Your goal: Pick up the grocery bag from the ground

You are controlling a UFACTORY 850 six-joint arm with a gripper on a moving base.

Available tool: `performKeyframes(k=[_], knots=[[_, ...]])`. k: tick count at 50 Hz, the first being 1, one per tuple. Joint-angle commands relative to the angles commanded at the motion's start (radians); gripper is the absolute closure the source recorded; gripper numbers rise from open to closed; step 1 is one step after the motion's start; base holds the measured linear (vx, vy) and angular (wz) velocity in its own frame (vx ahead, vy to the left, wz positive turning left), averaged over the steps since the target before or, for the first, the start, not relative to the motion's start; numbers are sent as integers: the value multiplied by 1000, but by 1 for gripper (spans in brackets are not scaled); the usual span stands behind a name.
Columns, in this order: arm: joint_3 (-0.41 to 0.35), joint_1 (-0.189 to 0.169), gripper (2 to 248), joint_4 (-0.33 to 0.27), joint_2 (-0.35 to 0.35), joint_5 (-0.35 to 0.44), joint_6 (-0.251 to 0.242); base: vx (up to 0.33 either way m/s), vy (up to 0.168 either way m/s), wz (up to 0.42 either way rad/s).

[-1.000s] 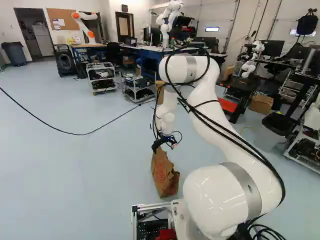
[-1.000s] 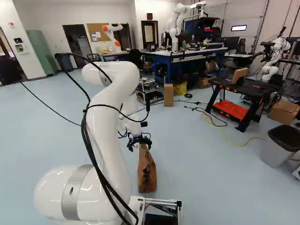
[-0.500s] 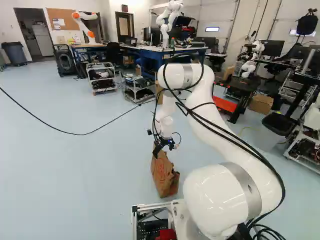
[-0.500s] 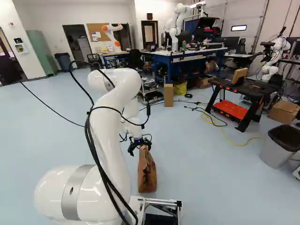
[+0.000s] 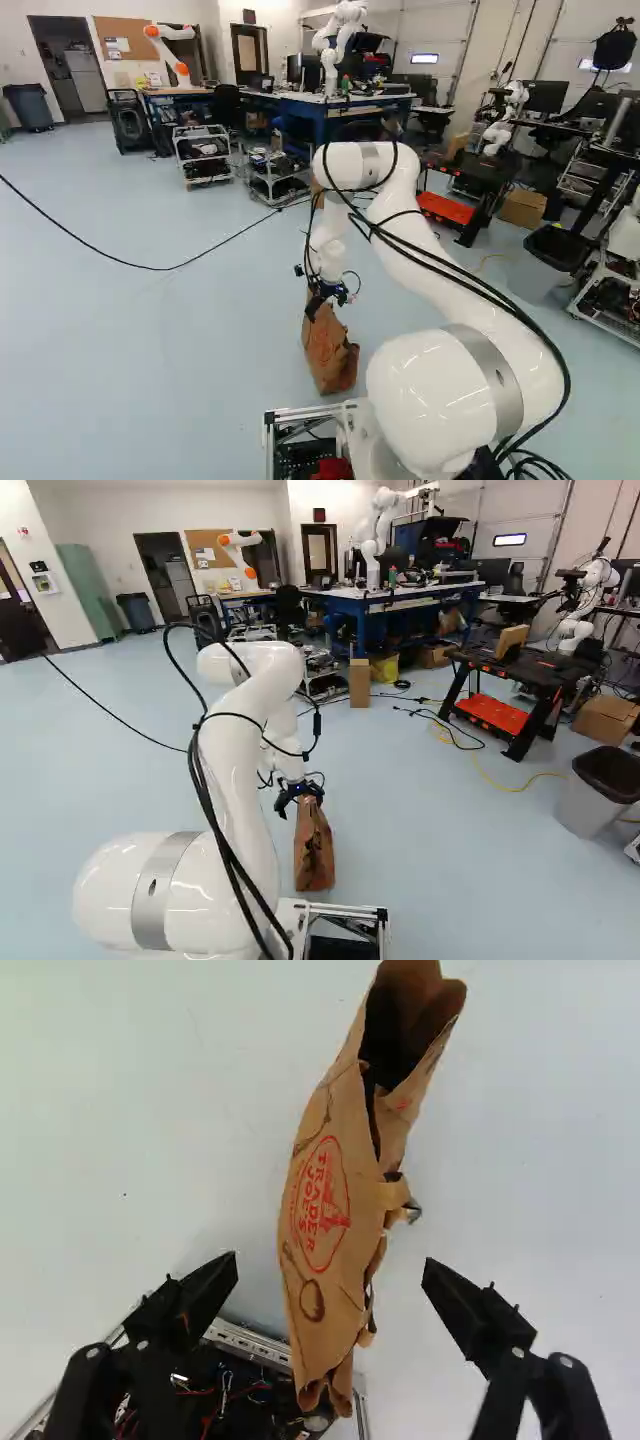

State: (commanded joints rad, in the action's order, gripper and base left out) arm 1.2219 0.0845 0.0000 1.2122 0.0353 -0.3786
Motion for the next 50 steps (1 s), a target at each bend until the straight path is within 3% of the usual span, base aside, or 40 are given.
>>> performKeyframes(k=[50], knots=[[164,0,3,0,192,0,0,0,0,0]])
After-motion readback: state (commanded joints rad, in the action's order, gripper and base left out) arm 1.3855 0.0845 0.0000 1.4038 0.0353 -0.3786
